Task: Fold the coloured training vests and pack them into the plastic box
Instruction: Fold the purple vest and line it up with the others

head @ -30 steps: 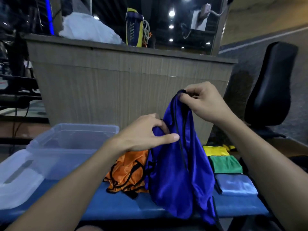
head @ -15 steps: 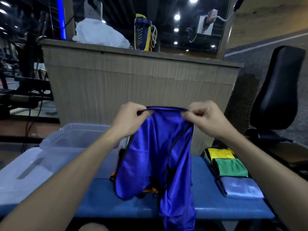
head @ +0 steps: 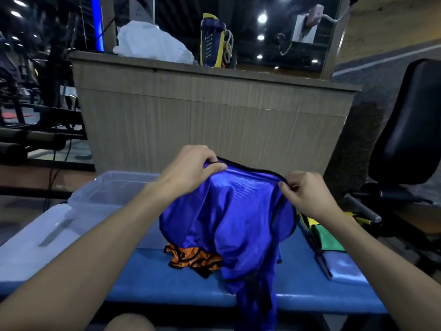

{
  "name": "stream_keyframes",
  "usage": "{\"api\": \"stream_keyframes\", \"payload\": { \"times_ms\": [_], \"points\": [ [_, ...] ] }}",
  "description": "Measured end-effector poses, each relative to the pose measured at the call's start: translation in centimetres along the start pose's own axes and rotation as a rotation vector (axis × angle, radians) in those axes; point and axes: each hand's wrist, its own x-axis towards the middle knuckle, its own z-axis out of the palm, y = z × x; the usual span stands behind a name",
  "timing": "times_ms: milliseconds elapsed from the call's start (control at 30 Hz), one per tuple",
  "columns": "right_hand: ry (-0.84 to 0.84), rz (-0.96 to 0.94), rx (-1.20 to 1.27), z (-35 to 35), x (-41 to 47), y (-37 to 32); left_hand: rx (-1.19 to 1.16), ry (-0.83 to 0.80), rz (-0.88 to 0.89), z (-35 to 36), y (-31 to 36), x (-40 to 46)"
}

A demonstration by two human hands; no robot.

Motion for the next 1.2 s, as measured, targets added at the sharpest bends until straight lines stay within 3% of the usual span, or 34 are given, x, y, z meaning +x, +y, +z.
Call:
{"api": "stream_keyframes", "payload": {
  "times_ms": [133,267,333,467,533,667,767,867,967,1033,1133,1200],
  "points": [
    [0.073,0.172,-0.037,1.2,0.9,1.0,-0.013,-0.058,0.075,0.4,0.0,-0.7],
    [0.281,0.442,0.145,0.9,2.5,0.5,0.019,-0.159,0.141,2.2,-0.4,-2.3],
    [0.302,0.476,0.21,0.3,3.4,-0.1,0.025,-0.196,0.097,3.3,-1.1,-3.3],
    [0.218,0.448,0.132,-0.3,3.8,0.6,0.063,-0.256,0.017,4.2,-3.3,-5.1],
    [0.168,0.536,0.197,0.4,3.0,2.3,0.102,-0.297,-0.033,4.2,-4.7,-5.9],
    [0.231,0.886,0.93,2.2,0.5,3.6,0.158,-0.375,-0.127,4.5,-8.0,-7.5],
    [0.046,0.944,1.039,3.2,-1.1,2.7,-0.015,-0.271,-0.227,4.5,-8.8,-7.4],
    [-0.149,0.964,1.114,4.9,-2.2,1.7,-0.419,-0.17,-0.382,3.3,-6.9,-5.4],
    [-0.308,0.896,0.824,6.7,-2.9,1.0,-0.999,-0.046,-0.535,1.1,-3.9,-2.5],
    [-0.357,0.84,0.549,7.6,-3.4,1.7,-1.186,0.021,-0.546,-0.9,-2.6,-1.0],
    [-0.489,0.713,0.233,8.3,-3.1,2.3,-0.84,-0.094,-0.381,-1.8,-2.1,0.0],
    [-0.441,0.63,0.417,7.9,-1.9,0.4,-0.614,-0.231,-0.242,-1.5,-2.4,0.2]
  ]
}}
